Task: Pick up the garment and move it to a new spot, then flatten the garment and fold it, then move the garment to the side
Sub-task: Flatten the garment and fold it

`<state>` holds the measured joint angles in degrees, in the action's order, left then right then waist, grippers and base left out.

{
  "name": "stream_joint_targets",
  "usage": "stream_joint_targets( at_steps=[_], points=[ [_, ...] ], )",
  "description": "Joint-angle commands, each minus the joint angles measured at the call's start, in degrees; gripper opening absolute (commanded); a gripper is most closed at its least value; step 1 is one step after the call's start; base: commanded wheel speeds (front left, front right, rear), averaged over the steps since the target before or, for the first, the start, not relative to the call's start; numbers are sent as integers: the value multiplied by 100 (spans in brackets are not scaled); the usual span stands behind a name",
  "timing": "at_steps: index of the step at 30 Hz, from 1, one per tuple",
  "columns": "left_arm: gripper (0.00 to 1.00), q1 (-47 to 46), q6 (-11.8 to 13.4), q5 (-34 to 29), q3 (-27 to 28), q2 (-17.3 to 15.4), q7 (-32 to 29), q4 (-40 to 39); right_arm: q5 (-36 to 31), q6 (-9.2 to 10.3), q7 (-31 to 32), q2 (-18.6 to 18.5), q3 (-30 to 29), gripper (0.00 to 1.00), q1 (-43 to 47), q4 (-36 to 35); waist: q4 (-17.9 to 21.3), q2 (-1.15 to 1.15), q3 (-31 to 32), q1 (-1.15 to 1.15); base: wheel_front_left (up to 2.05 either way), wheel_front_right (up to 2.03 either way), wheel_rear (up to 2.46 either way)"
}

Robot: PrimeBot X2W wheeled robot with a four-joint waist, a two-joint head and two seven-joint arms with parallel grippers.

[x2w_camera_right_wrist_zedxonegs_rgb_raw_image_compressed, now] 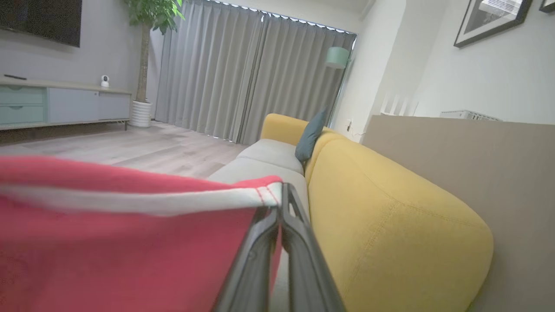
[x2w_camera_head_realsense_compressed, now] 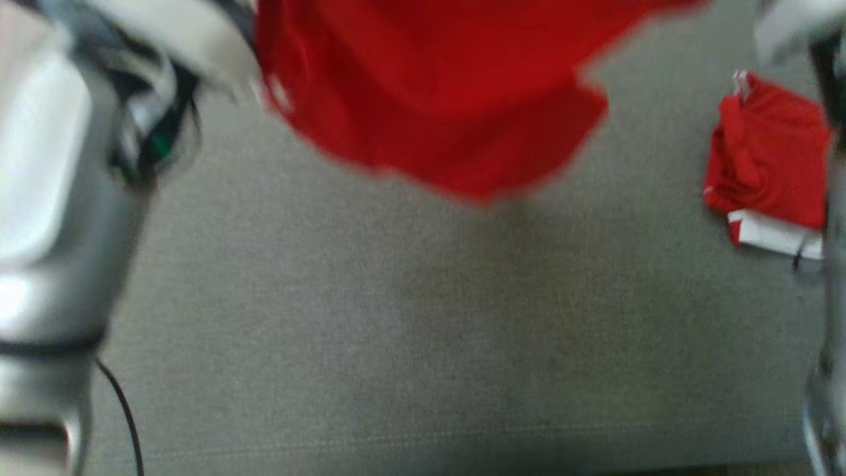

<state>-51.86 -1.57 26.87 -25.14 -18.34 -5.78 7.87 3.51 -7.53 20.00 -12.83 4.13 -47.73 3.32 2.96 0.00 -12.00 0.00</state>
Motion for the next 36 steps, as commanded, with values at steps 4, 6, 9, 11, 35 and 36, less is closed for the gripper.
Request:
stream_joint_targets(
  at_steps=[4,6,9,11,35,36],
  points=[
    [0,-1582,-78,-220,425,-101,493,1107,-136,4,-681,49,283,0,-1651,1332,174,0,-776,0,0,0,0],
    [0,-2088,-49,-254,523,8,798,1630,-288,4,-1087,155,137,0,-2247,1940,181,0,-916,0,0,0,0],
    [0,-2644,-31,-289,610,165,1280,2277,-550,4,-1731,380,-199,0,-2889,2648,182,0,-1086,0,0,0,0],
    [0,-2854,-30,-310,612,283,1561,2599,-705,4,-2108,536,-418,0,-3116,2989,168,0,-1196,0,0,0,0],
    [0,-171,-501,-888,58,1063,2077,3377,-1040,4,-3285,725,332,0,-1433,6165,-113,0,-959,0,0,0,0],
    [0,-18,-516,-938,-4,1048,2077,3347,-963,4,-3290,686,446,0,-1364,6237,-116,0,-879,0,0,0,0]
  ],
)
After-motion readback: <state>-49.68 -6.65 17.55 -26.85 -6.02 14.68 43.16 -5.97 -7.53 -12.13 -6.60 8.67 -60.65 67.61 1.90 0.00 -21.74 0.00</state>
